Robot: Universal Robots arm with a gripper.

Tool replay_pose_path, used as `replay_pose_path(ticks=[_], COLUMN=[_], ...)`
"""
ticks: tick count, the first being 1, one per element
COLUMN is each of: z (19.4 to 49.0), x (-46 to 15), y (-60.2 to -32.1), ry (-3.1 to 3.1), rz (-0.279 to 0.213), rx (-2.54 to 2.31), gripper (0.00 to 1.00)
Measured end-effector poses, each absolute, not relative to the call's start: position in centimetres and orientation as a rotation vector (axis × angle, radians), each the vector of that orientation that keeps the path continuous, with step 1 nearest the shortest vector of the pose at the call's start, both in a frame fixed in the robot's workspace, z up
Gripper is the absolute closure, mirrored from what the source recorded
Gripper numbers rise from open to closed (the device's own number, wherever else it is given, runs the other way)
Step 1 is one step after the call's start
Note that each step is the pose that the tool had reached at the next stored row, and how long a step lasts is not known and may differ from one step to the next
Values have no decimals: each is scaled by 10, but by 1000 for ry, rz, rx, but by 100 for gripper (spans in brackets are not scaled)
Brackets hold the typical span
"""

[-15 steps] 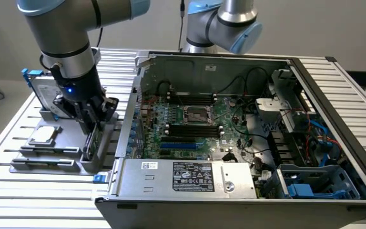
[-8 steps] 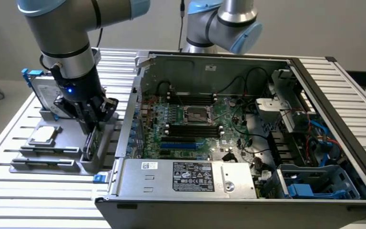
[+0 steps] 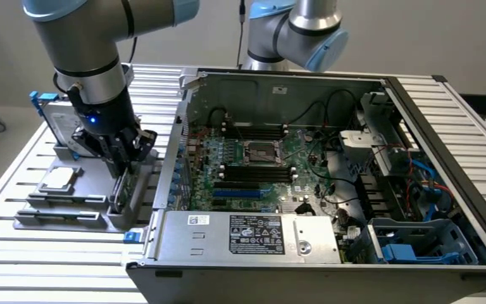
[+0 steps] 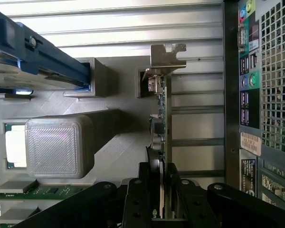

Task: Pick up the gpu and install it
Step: 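Pick up the gpu and move the gpu toward the slot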

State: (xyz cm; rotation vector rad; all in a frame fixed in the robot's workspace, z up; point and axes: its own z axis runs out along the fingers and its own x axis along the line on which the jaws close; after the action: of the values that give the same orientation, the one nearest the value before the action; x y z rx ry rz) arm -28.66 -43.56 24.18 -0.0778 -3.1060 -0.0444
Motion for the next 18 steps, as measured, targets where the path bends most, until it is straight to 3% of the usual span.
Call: replay_pose_path(ticks=[18], z=[277], x=[-287], y=[-435], ry=[-3104], rz=[-61], rx=[-44], gripper=[73])
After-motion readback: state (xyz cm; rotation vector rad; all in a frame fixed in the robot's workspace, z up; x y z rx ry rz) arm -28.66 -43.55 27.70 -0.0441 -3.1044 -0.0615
